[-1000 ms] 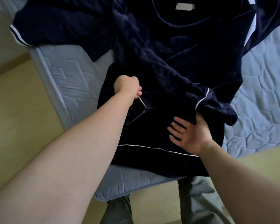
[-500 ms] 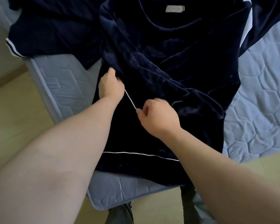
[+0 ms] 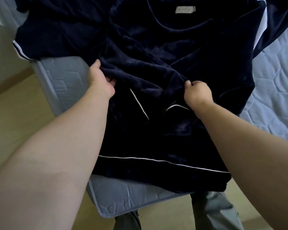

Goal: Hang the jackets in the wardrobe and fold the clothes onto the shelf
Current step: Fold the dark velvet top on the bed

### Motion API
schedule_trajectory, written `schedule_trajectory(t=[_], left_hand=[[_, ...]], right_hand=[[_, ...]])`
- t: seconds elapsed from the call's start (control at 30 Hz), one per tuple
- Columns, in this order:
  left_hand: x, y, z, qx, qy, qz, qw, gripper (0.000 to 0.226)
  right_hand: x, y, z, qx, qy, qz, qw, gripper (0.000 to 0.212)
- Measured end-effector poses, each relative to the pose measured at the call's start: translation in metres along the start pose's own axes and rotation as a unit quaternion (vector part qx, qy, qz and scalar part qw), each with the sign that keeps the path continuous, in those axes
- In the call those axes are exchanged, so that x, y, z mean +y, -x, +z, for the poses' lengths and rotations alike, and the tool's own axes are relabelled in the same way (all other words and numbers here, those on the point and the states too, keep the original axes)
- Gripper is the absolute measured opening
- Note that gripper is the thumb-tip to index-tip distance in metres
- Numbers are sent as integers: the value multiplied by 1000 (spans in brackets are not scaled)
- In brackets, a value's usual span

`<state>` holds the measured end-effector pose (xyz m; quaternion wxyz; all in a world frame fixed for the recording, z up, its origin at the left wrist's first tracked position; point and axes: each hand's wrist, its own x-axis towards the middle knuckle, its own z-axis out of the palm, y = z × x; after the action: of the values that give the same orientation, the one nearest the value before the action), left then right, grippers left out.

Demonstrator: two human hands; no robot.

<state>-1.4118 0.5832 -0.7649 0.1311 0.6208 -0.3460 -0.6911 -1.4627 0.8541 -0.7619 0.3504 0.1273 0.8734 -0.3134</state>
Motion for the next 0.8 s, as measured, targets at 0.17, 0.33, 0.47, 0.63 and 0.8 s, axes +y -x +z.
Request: schedule_trajectory(t=[0.17,0.33,0.47,0.63,0.8], left_hand=[[-1,-9,3,17,-189,-33,981,41],[-5,-3,4,40,-255,-15,966,42],[-15,0,-8,-36,-111,-99,988,32],[-18,3,-9,12,-221,-42,974,45],[-19,5,-1,71,-251,-32,965,52]], right_hand=[[8,4,7,-80,-15,86,993,48],[35,34,8,-159,-144,67,975,63],[63,43,8,-201,-132,57,969,35],[78,37,-11,-271,-331,139,893,13],[81,30,-32,-154,-290,178,928,27]])
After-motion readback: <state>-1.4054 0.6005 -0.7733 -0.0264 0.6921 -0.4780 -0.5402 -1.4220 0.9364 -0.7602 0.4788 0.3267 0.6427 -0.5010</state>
